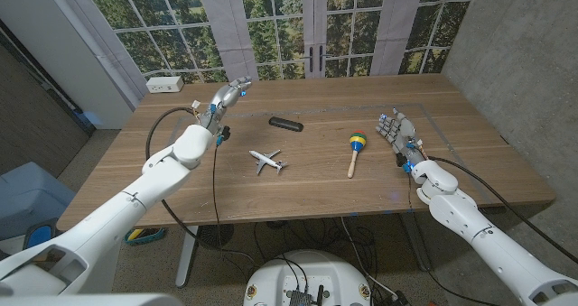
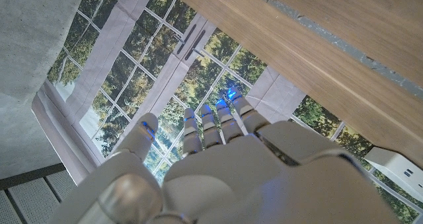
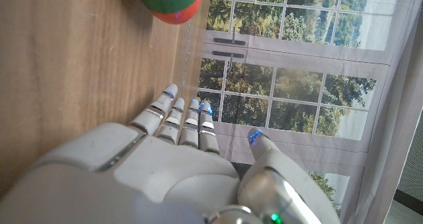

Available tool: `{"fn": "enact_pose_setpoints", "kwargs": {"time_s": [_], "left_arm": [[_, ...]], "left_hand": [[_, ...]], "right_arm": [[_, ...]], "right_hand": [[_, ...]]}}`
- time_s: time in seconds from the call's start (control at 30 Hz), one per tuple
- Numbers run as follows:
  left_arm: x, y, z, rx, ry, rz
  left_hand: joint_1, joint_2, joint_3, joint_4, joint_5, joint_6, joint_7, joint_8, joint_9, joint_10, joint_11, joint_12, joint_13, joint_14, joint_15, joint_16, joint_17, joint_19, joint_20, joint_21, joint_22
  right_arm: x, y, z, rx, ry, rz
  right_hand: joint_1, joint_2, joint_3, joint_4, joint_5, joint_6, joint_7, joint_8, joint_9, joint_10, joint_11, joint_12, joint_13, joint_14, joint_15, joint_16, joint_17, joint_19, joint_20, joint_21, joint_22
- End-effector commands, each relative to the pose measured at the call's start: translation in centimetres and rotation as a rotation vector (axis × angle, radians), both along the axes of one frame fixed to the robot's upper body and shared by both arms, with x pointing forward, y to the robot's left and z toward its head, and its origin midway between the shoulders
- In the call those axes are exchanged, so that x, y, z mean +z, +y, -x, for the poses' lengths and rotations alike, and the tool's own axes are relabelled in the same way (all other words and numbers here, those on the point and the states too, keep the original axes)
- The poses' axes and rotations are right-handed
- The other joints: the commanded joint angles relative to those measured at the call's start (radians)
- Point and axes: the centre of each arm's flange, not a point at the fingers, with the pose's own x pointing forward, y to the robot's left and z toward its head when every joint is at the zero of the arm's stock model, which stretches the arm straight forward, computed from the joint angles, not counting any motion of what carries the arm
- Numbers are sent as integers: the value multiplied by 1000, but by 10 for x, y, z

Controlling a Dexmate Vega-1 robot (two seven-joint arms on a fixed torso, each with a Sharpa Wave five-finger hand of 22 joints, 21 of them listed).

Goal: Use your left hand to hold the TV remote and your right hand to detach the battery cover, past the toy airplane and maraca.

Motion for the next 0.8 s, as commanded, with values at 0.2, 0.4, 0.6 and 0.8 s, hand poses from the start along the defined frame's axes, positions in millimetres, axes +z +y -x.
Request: {"fn": "enact_pose_setpoints", "kwargs": {"time_s": [0.2,0.4,0.6,0.8], "left_arm": [[22,-4,-10,73,-15,-156],[33,-7,-17,110,-3,-244],[41,-13,-22,143,-12,-315],[47,-17,-27,160,-9,-381]], "left_hand": [[10,9,3,-18,-1,14,4,-4,4,16,-5,0,5,25,-6,7,2,21,0,-3,5],[15,8,5,-29,-2,16,2,-5,5,18,-6,-2,5,35,-11,7,1,25,-1,-4,5],[20,5,6,-40,-3,13,1,-9,5,12,-9,-7,5,42,-14,6,1,28,2,-7,6],[21,3,7,-47,-4,14,0,-10,5,16,-13,-8,5,51,-17,6,1,32,3,-8,6]], "right_arm": [[-3,0,-1,-7,6,-6],[-4,0,-1,-11,4,-14],[-5,-2,-2,-16,7,-22],[-4,1,-1,-13,-4,-18]], "right_hand": [[19,17,1,-11,-7,14,1,6,3,13,1,6,5,13,3,7,1,7,5,-1,3],[22,18,2,-15,-7,20,-5,7,3,16,0,6,5,13,3,7,1,10,8,-1,3],[25,17,3,-21,-9,18,-2,5,3,16,0,5,5,15,4,7,1,10,10,-3,3],[29,17,3,-27,-10,21,-2,5,3,17,1,4,6,15,7,7,1,11,10,-5,3]]}}
